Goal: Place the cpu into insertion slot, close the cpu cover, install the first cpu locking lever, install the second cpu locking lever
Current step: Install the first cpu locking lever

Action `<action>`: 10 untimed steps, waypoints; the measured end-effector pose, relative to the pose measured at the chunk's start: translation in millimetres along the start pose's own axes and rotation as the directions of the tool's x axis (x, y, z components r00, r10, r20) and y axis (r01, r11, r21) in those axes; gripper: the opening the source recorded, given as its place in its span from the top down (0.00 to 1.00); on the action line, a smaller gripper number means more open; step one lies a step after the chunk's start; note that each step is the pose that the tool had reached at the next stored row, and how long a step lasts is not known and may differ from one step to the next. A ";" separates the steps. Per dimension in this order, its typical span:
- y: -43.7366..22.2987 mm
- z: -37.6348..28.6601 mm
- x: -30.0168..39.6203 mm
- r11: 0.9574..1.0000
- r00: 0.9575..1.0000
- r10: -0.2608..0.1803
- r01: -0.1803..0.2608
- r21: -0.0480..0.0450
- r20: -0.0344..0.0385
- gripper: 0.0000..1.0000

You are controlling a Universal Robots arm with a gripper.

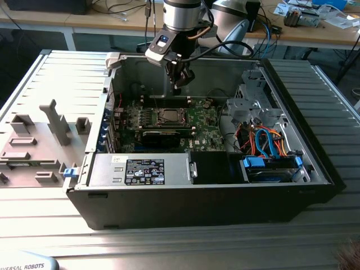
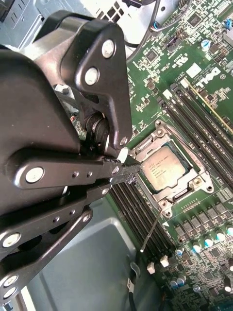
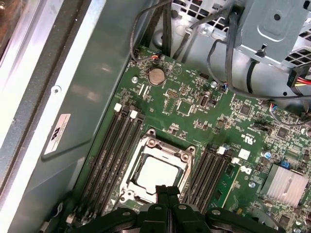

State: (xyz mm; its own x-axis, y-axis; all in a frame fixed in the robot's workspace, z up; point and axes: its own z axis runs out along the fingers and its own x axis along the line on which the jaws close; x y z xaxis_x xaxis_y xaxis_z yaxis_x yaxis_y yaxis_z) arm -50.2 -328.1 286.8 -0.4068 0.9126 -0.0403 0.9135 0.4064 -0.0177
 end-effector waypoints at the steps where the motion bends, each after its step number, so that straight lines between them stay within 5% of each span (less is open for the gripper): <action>1: 0.0 0.0 0.0 1.000 1.000 -0.003 0.003 0.000 0.000 0.89; 10: 0.0 0.0 0.0 0.999 0.999 -0.037 0.037 -0.001 0.001 0.89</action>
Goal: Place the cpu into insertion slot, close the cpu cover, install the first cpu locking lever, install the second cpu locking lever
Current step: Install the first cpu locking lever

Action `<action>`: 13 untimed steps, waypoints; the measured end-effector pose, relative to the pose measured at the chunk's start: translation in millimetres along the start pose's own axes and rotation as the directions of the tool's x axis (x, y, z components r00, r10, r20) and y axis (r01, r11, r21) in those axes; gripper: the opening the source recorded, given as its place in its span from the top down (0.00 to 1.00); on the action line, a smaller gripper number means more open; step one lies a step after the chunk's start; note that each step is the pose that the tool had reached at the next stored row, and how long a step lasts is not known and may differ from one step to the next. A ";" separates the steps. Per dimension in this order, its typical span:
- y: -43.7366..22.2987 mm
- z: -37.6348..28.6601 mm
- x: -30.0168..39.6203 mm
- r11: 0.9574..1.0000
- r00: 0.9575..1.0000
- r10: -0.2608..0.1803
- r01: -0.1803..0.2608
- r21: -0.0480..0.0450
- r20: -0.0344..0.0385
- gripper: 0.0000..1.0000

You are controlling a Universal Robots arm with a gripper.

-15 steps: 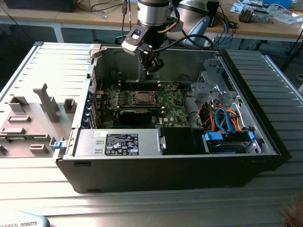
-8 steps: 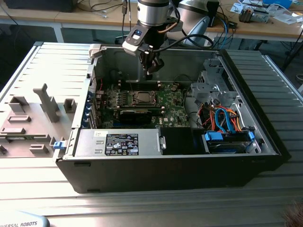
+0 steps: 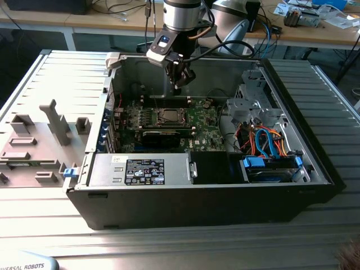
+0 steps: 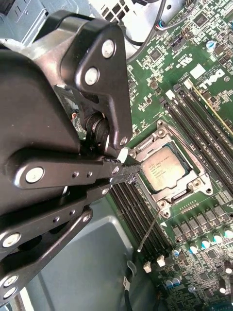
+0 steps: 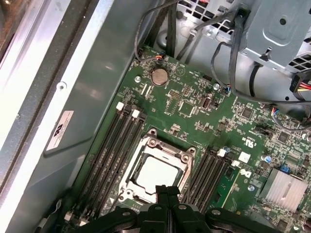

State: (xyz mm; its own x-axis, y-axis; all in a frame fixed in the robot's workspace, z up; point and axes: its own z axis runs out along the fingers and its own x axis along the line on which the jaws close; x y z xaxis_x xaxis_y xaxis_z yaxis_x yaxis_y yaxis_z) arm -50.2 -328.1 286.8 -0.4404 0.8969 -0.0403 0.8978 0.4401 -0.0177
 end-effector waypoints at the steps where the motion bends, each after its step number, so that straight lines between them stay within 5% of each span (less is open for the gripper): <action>1: 0.0 0.0 0.0 1.000 1.000 -0.004 0.004 0.000 0.000 0.89; 13: 0.0 0.0 0.0 0.998 0.998 -0.066 0.066 -0.003 0.001 0.89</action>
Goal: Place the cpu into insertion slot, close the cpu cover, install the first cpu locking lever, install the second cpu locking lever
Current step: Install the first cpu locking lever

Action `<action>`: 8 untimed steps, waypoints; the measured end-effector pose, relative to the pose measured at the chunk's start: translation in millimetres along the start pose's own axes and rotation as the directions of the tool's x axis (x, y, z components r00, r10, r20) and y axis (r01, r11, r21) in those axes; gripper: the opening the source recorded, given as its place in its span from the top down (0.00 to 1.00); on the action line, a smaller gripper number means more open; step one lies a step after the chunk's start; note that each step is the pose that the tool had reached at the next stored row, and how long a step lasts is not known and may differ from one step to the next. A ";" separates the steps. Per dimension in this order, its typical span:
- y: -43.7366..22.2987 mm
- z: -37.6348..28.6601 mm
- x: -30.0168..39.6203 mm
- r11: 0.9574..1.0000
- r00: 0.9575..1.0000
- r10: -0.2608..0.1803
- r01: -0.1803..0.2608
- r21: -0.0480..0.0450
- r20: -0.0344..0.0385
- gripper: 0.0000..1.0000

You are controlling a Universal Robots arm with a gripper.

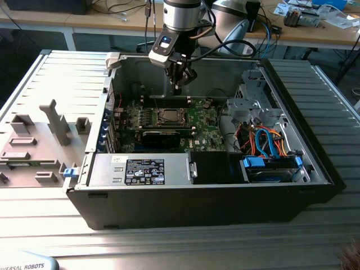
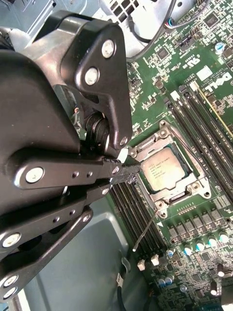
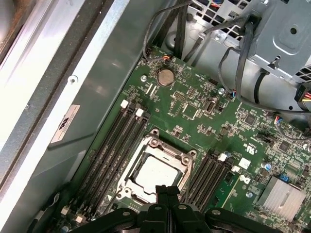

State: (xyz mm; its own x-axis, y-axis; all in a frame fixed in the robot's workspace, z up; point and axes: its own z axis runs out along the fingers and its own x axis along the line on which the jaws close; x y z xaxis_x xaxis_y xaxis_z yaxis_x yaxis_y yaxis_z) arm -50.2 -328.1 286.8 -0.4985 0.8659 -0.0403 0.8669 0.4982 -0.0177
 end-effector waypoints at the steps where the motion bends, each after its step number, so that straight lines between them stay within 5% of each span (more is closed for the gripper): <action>1: 0.0 0.0 0.0 1.000 1.000 -0.003 0.003 0.000 0.000 0.89; 8: 0.0 0.0 0.0 1.000 1.000 -0.025 0.025 -0.001 0.000 0.89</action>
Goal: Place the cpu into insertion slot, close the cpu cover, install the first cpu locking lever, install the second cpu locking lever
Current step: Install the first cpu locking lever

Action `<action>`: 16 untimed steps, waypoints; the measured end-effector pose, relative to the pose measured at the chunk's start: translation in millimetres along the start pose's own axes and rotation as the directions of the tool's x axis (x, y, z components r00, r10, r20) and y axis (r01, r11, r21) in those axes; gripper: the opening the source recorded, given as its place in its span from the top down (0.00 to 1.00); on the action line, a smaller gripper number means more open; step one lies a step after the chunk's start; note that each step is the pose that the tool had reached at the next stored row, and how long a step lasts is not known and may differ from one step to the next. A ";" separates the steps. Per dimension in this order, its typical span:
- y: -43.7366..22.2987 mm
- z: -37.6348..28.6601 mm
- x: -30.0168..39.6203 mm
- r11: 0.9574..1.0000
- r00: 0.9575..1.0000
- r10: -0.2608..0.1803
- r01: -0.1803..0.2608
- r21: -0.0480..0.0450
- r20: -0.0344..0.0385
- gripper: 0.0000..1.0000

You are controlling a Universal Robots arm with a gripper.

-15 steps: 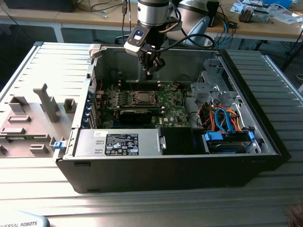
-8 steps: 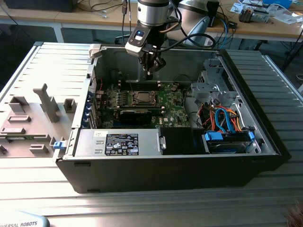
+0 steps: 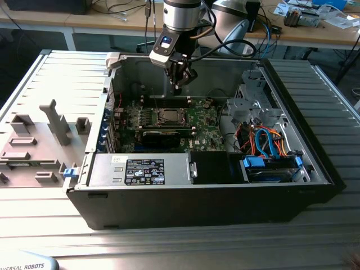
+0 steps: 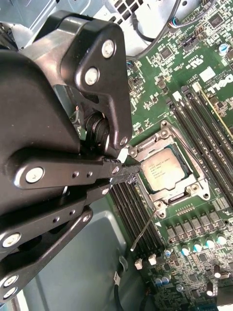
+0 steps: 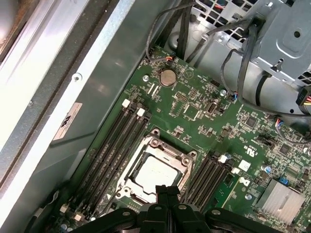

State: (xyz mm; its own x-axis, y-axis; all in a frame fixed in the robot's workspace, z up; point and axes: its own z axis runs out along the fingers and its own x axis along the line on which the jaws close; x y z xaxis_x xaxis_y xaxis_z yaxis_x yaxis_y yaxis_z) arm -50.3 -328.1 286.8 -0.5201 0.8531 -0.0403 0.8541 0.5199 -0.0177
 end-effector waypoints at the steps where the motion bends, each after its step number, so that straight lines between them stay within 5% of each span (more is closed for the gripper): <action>1: 0.0 0.0 0.0 1.000 1.000 -0.007 0.007 0.000 0.000 0.89; 16: 0.0 0.0 0.0 0.999 0.999 -0.043 0.043 -0.002 0.001 0.89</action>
State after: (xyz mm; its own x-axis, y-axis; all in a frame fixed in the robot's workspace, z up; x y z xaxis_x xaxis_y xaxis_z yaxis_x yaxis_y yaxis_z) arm -50.2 -328.1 286.9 -0.5562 0.8301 -0.0403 0.8310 0.5560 -0.0177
